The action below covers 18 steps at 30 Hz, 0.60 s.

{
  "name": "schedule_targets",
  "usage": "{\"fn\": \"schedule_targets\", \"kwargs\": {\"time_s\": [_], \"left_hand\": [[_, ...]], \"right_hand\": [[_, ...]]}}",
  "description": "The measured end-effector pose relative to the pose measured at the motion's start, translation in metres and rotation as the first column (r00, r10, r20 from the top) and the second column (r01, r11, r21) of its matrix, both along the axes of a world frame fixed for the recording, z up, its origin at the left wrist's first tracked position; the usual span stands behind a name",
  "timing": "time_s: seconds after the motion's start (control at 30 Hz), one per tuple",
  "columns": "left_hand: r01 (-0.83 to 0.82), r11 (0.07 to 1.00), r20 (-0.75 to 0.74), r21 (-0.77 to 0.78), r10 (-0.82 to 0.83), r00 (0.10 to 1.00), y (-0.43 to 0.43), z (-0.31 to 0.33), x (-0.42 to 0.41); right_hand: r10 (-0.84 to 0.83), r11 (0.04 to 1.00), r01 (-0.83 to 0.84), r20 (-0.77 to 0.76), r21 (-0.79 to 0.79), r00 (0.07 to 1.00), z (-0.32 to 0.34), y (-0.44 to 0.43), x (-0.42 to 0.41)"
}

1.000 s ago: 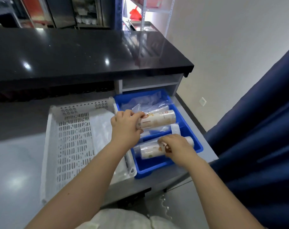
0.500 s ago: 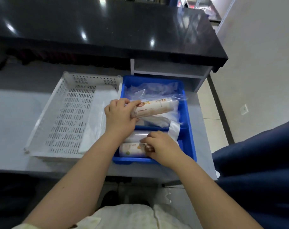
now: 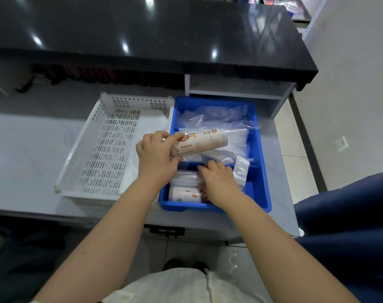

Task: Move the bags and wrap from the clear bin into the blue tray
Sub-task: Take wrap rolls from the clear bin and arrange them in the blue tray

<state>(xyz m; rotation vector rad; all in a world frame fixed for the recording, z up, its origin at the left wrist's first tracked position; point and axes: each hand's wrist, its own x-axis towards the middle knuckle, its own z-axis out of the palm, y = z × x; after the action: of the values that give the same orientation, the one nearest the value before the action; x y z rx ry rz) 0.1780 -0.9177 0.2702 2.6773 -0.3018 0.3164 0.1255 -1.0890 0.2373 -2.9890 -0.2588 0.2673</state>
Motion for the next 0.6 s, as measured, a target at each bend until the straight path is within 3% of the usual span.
{"fn": "schedule_targets", "kwargs": {"time_s": [0.37,0.6], "left_hand": [[0.016,1.000,0.005,0.004,-0.016,1.000,0.008,-0.005,0.000],[-0.003,1.000,0.027,-0.001,0.003,1.000,0.018,0.001,-0.002]], "right_hand": [[-0.047,0.999,0.048,-0.057,0.011,0.997,0.003,0.002,-0.002],[0.010,0.995,-0.012,-0.016,-0.097,1.000,0.004,0.004,-0.002]]}}
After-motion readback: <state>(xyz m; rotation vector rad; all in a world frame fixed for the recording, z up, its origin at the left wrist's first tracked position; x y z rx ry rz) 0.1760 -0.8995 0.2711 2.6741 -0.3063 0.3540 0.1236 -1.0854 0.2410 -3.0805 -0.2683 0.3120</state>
